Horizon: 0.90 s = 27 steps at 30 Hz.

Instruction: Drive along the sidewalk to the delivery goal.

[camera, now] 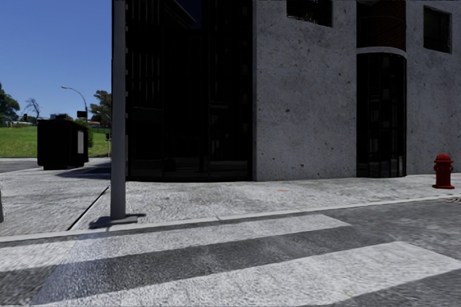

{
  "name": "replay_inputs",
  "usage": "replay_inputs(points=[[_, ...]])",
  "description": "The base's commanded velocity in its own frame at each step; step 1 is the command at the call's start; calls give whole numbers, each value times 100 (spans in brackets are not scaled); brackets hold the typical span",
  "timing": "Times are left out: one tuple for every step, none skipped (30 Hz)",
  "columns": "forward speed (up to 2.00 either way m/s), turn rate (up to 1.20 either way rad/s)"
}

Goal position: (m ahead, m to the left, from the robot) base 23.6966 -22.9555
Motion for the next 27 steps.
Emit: replay_inputs(points=[[131, 0], [131, 0], [131, 0], [131, 0], [131, 0], [131, 0], [131, 0], [131, 0], [131, 0], [131, 0], [131, 0], [131, 0], [131, 0], [131, 0], [131, 0], [131, 0], [131, 0], [131, 0], [131, 0], [131, 0], [131, 0], [131, 0], [131, 0], [131, 0], [131, 0], [131, 0], [131, 0]])
